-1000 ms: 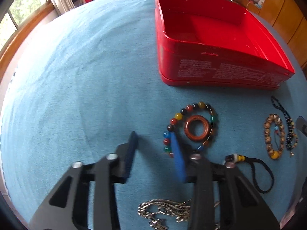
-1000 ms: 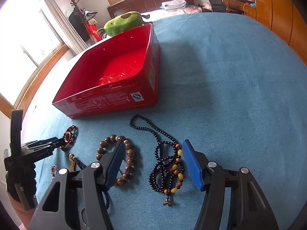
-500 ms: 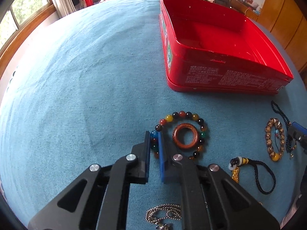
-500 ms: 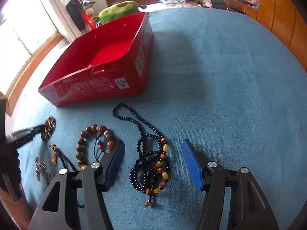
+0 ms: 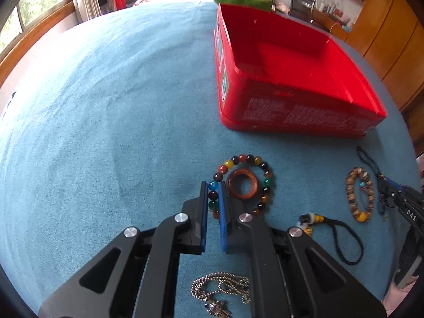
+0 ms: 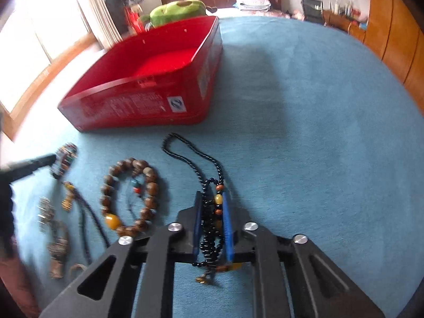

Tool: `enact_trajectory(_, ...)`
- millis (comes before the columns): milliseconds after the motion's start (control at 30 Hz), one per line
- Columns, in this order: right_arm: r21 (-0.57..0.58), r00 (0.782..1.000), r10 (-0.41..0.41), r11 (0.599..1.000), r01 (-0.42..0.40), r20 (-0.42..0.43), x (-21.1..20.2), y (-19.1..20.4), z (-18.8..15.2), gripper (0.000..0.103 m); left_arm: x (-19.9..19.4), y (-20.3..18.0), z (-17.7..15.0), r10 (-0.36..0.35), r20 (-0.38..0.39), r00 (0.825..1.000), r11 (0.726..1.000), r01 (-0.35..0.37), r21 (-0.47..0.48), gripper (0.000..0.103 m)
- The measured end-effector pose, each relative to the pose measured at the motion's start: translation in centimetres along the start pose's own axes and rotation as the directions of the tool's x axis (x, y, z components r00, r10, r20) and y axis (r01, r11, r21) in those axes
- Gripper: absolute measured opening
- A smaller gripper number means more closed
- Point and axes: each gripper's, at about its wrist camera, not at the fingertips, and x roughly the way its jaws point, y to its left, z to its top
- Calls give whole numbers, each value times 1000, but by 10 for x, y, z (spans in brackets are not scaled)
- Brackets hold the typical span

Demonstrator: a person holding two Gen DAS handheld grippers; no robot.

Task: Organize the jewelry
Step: 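Grasp the multicolour bead bracelet with the left tool while the right tool grasps the black bead necklace, then carry both into the red tin and open both tools to release them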

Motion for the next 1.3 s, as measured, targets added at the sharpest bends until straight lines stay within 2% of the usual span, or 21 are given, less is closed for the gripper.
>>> enact_trajectory(200, 36, 985, 164, 985, -167, 60, -26, -6, 3, 8, -36, 5, -2, -83, 74, 994, 996, 83, -8, 6)
enact_trajectory(400, 14, 964, 239, 970, -242, 113, -47, 4, 8, 8, -70, -2, -9, -148, 142, 979, 989, 148, 12, 6)
enact_trajectory(600, -5, 951, 270, 962, -272, 154, -73, 12, 12, 8, -95, -10, 1, -202, 179, 963, 979, 200, 30, 6)
enact_trajectory(767, -37, 947, 260, 966, -258, 187, -92, 20, 24, 8, -100, -14, 3, -213, 184, 960, 977, 208, 45, 6)
enact_trajectory(1067, -96, 943, 249, 968, -233, 219, -118, 42, 67, 8, -111, -24, 28, -187, 196, 963, 982, 175, 76, 6)
enact_trajectory(1300, -115, 946, 234, 970, -212, 227, -107, 63, 116, 8, -108, -41, 71, -182, 198, 963, 981, 165, 99, 6)
